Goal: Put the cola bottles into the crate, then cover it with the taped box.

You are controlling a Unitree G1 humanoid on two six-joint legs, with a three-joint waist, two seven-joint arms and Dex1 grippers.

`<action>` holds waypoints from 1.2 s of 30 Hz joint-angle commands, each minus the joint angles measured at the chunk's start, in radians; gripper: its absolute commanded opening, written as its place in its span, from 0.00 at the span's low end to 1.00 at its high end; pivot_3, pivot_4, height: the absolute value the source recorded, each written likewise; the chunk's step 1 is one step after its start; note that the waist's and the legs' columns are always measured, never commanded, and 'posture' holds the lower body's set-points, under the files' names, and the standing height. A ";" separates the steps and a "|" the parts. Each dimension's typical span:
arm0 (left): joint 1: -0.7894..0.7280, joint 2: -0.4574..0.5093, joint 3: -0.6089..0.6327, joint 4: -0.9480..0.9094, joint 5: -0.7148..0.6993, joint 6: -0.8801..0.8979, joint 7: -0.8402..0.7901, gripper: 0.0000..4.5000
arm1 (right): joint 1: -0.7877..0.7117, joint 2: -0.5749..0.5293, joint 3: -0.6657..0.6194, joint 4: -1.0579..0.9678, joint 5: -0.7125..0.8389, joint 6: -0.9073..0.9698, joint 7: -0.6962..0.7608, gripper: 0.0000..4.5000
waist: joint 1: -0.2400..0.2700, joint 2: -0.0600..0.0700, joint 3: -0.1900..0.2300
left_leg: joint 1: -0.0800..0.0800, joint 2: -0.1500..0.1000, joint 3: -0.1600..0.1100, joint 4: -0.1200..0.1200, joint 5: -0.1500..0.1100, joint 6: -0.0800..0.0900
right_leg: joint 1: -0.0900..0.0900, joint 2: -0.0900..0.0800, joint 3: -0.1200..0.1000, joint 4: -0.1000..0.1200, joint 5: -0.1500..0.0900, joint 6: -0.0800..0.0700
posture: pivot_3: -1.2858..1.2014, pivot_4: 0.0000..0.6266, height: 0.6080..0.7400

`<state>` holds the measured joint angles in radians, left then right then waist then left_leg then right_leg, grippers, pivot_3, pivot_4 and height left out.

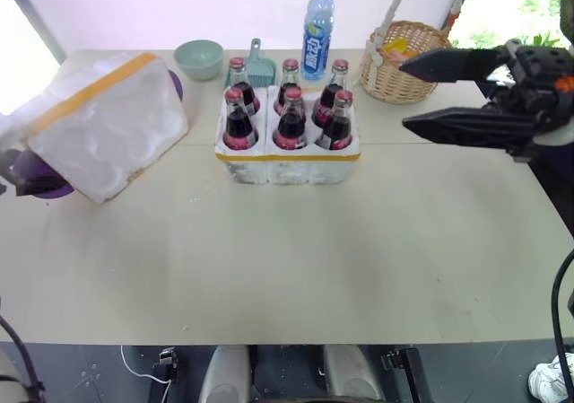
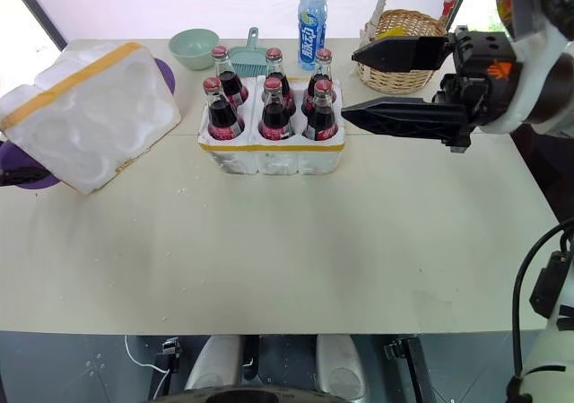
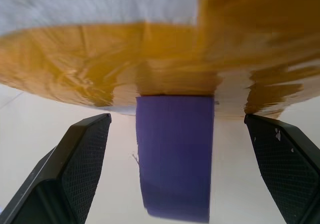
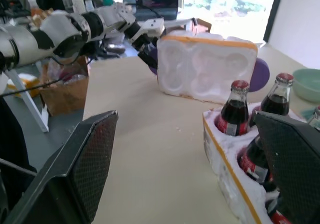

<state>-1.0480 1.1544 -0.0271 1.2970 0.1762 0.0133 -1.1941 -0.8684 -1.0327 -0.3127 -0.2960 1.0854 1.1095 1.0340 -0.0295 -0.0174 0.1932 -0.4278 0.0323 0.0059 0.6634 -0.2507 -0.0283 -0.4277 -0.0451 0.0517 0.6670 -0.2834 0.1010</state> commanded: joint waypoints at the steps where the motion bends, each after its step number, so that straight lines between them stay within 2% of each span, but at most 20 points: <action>1: -0.023 0.000 0.002 0.007 0.010 0.001 0.012 0.94 | 0.003 -0.049 -0.047 -0.028 0.042 0.009 -0.002 1.00 | 0.001 0.000 0.000 | 0.000 0.000 0.000 0.000 0.000 0.000 | 0.000 0.000 0.000 0.000 0.000 0.000 | 0.52 0.24 1.00; 3: -0.019 -0.011 0.007 0.012 0.009 0.001 0.011 0.81 | 0.004 -0.069 -0.048 -0.022 0.056 0.019 -0.004 1.00 | 0.002 0.000 0.000 | 0.000 0.000 0.000 0.000 0.000 0.000 | 0.000 0.000 0.000 0.000 0.000 0.000 | 0.52 0.24 1.00; 8: -0.016 -0.032 0.014 0.012 0.004 0.007 0.001 0.22 | 0.011 -0.088 -0.038 -0.034 0.046 -0.007 -0.018 1.00 | 0.010 0.000 0.000 | 0.000 0.000 0.000 0.000 0.000 0.000 | 0.000 0.000 0.000 0.001 0.000 0.000 | 0.52 0.24 1.00; 9: -0.015 -0.035 0.013 0.011 0.005 0.008 -0.003 0.13 | 0.014 -0.087 -0.035 -0.037 0.039 -0.015 -0.020 1.00 | 0.010 0.000 0.000 | 0.001 0.000 0.000 0.000 0.000 0.000 | 0.000 0.000 0.000 0.001 0.000 0.000 | 0.52 0.24 1.00; 14: -0.018 -0.049 0.017 0.003 0.001 0.001 -0.014 0.13 | 0.033 -0.090 -0.033 -0.032 0.030 -0.030 -0.023 1.00 | 0.015 0.000 0.000 | 0.001 0.000 0.000 0.001 0.000 0.000 | 0.000 0.000 0.000 0.001 0.000 0.000 | 0.52 0.24 1.00; 15: -0.020 -0.051 0.021 0.001 -0.004 0.001 -0.021 0.09 | 0.035 -0.092 -0.034 -0.027 0.034 -0.026 -0.024 1.00 | 0.016 0.000 0.000 | 0.001 0.000 0.000 0.001 0.000 0.000 | 0.001 0.000 0.000 0.001 0.000 0.000 | 0.52 0.24 1.00; 17: -0.021 -0.050 0.024 -0.007 -0.009 -0.019 -0.020 0.09 | 0.041 -0.093 -0.035 -0.026 0.036 -0.025 -0.022 1.00 | 0.016 0.000 0.000 | 0.001 0.000 0.000 0.001 0.000 0.000 | 0.001 0.000 0.000 0.001 0.000 0.000 | 0.52 0.24 1.00; 24: -0.075 -0.048 0.065 -0.087 -0.034 -0.170 0.189 0.09 | 0.092 -0.097 -0.051 -0.029 -0.005 -0.065 -0.041 1.00 | 0.016 -0.001 0.000 | 0.000 0.000 -0.001 0.002 0.000 0.000 | 0.001 0.000 0.000 0.001 0.000 0.000 | 0.52 0.24 1.00; 28: -0.108 -0.079 0.090 -0.252 -0.061 -0.259 0.265 0.09 | 0.123 -0.086 -0.068 -0.038 0.006 -0.066 -0.062 1.00 | 0.017 -0.003 0.001 | -0.001 0.000 -0.002 0.002 0.000 0.000 | 0.001 0.000 -0.001 0.001 0.000 0.000 | 0.52 0.24 1.00; 32: -0.063 -0.128 0.103 -0.541 -0.102 -0.262 0.297 0.09 | 0.145 -0.071 -0.071 -0.038 0.015 -0.070 -0.085 1.00 | 0.017 -0.003 0.001 | -0.001 0.000 -0.001 0.002 0.000 0.000 | 0.001 -0.001 0.000 0.001 0.000 0.001 | 0.52 0.24 1.00; 36: 0.008 -0.175 0.086 -0.836 -0.085 -0.221 0.344 0.09 | 0.146 -0.054 -0.068 -0.029 0.020 -0.068 -0.110 1.00 | 0.011 -0.003 0.001 | 0.000 0.000 -0.001 0.002 0.000 0.000 | 0.001 -0.001 0.000 0.002 0.000 0.001 | 0.52 0.24 1.00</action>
<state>-1.0467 0.9753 0.0511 0.5732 0.0984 -0.2189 -0.8805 -0.7130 -1.0857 -0.3431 -0.3198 1.0858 1.0611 0.9350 -0.0181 -0.0201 0.1939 -0.4278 0.0320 0.0051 0.6658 -0.2506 -0.0285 -0.4269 -0.0454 0.0521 0.6688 -0.2829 0.1017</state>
